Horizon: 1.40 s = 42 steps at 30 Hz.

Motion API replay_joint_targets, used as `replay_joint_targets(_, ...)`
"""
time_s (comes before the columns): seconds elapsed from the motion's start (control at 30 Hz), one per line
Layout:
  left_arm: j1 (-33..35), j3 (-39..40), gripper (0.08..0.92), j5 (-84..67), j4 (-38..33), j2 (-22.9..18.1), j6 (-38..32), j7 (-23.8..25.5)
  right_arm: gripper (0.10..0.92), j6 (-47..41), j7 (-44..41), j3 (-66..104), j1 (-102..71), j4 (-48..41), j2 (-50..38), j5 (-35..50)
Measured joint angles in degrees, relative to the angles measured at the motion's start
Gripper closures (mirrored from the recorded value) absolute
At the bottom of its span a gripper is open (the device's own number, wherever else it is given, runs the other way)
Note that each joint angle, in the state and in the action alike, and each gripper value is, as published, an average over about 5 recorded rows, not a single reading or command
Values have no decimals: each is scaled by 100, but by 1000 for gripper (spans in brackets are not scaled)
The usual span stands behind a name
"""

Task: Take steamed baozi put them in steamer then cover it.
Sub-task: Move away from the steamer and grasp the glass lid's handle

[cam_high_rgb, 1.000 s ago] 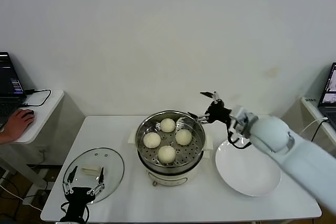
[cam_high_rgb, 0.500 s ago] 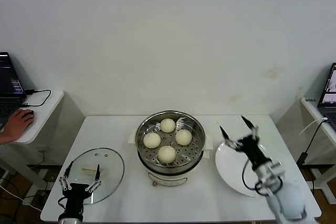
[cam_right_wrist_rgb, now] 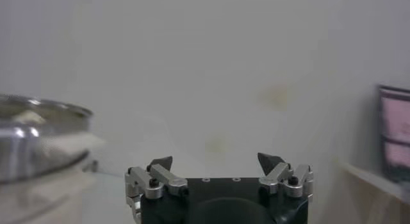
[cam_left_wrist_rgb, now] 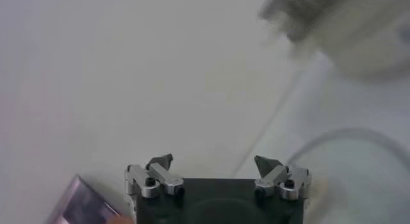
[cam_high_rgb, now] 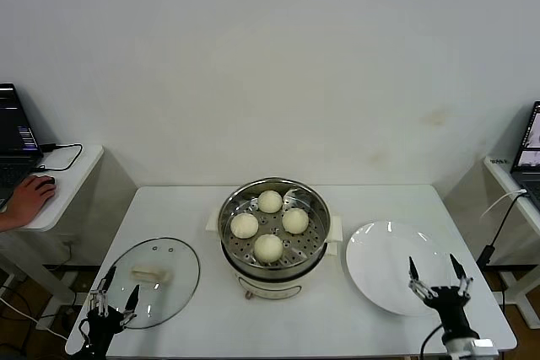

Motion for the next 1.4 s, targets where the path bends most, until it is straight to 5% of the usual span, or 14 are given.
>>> replay_joint_targets(0.63, -1125, 263, 177, 1446, 1361, 893, -303, -62, 203, 197, 116, 282, -377, -92, 605, -189)
replay_joint_targets(1.4, -1826, 765, 177, 1525, 1719, 1000, -412, 148, 203, 226, 93, 295, -459, -162, 736, -246)
